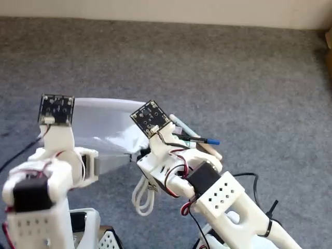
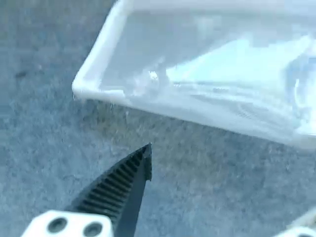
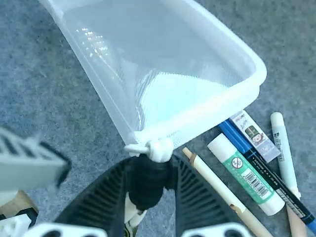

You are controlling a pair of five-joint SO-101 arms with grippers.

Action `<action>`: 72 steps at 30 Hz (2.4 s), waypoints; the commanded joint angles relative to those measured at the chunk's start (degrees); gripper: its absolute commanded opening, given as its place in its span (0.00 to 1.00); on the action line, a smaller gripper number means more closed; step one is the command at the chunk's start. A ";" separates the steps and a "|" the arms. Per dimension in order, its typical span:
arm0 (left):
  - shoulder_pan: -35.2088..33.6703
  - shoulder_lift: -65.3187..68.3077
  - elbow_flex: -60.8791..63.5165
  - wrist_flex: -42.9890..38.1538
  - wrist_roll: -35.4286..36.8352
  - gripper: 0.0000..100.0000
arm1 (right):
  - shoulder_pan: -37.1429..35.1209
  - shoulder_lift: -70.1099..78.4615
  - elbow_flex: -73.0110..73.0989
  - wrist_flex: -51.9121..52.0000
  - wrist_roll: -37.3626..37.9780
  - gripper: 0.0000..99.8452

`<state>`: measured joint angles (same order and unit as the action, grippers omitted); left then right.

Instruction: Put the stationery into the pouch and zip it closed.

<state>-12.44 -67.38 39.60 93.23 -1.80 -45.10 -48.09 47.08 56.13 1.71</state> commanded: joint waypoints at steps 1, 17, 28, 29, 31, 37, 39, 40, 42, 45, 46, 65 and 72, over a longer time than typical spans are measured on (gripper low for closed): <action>2.07 -1.27 -2.24 0.35 0.79 0.53 | -0.48 -2.07 -1.80 -3.91 0.79 0.00; -2.59 -0.84 -1.27 -0.18 -0.70 0.53 | -1.27 -1.71 -10.42 -4.44 2.73 0.00; -2.77 -0.84 5.41 -7.30 1.05 0.53 | -5.23 -1.80 -14.73 -4.35 4.66 0.00; -2.77 -0.84 6.20 -8.09 1.41 0.53 | -5.67 -1.71 -14.73 -4.35 4.66 0.00; -2.59 -0.84 7.25 -8.88 1.41 0.53 | -6.46 -1.63 -14.64 -4.35 4.57 0.00; -2.95 -0.84 7.16 -9.14 2.90 0.53 | -6.55 -1.80 -14.37 -4.35 4.48 0.00; -2.95 -0.84 7.34 -9.76 4.22 0.53 | -6.64 -1.98 -14.37 -4.26 4.40 0.00; -3.03 -0.84 7.34 -10.11 4.22 0.53 | -6.64 -1.98 -14.29 -3.65 4.40 0.00; -4.97 -0.84 7.16 -10.29 4.22 0.49 | -6.64 -1.71 -14.37 -1.63 4.40 0.00; -7.43 -0.84 7.16 -11.25 4.22 0.42 | -6.64 -1.98 -14.37 -0.40 4.40 0.00; -7.60 -0.84 7.43 -11.69 4.22 0.40 | -6.64 -1.98 -14.37 -0.40 4.40 0.00; -7.87 -0.92 7.96 -11.96 3.87 0.22 | -6.64 -1.98 -11.82 -0.40 4.40 0.00; -7.60 -0.92 7.87 -12.31 3.78 0.17 | -6.64 -1.98 -7.43 -0.75 4.57 0.00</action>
<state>-18.59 -68.18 48.31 82.15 1.98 -51.52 -47.91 39.78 55.16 5.76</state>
